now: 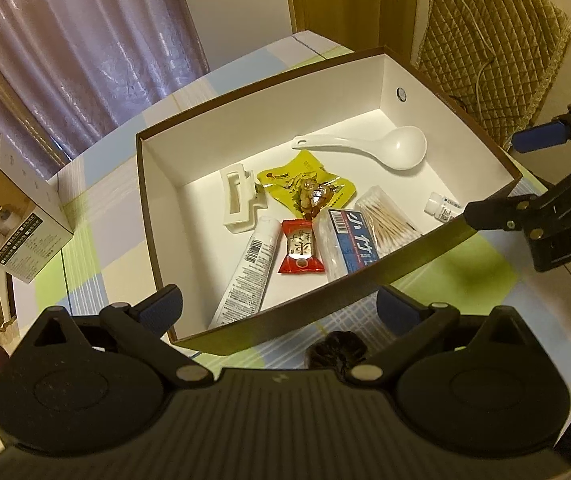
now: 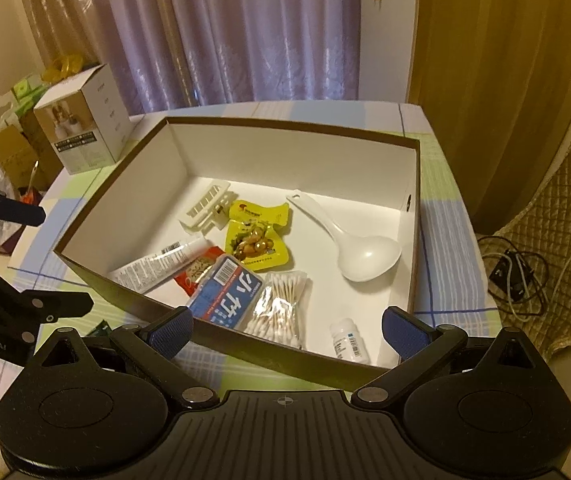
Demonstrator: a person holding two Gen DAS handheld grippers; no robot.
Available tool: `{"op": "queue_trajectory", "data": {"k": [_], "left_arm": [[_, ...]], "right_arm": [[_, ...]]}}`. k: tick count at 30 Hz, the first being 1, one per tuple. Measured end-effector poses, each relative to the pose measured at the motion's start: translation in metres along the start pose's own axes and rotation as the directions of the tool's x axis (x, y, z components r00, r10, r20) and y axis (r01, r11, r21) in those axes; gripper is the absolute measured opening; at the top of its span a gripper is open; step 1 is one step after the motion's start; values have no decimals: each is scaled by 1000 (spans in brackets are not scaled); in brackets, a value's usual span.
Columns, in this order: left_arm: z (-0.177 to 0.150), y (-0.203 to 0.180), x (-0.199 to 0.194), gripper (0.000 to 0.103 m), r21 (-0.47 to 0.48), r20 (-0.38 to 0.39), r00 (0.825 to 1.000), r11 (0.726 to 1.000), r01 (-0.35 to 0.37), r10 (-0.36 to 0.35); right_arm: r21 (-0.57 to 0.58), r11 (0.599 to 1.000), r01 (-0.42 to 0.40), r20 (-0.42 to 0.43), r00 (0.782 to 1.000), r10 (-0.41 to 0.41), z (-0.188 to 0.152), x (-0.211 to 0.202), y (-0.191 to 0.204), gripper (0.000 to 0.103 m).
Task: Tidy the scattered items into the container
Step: 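Withdraw both open tools up out of the box, then move the left tool to the green tube while the right tool approaches the brown scrunchie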
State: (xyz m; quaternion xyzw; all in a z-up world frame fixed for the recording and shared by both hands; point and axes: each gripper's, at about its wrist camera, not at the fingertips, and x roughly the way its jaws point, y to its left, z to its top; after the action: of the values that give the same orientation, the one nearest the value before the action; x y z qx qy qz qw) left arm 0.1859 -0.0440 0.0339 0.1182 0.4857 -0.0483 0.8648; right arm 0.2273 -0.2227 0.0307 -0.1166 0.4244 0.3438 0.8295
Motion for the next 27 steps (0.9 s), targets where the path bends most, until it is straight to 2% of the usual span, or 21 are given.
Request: {"op": "queue_trajectory", "data": {"k": [5,17,23,27], "left_arm": [[-6,0,-9,102,-4,22,1000,1000,-15,15],[-24,5,-36,102,-42,63,998,999,-1,4],[-41,14,-39,102,-68,54,998,998,-11,14],[-57,24,-39,102,-106,38,999,994,7,-3]], "right_arm": [[17,1000,10,40,999,-10,-7,-10,5,103],[56,998,2,45,999,-5,-18,-24,26,103],[84,996,-10,69,998,4,-28,-29,38,103],[105,994,16,53,998,-22,-35,-25,45,103]]}}
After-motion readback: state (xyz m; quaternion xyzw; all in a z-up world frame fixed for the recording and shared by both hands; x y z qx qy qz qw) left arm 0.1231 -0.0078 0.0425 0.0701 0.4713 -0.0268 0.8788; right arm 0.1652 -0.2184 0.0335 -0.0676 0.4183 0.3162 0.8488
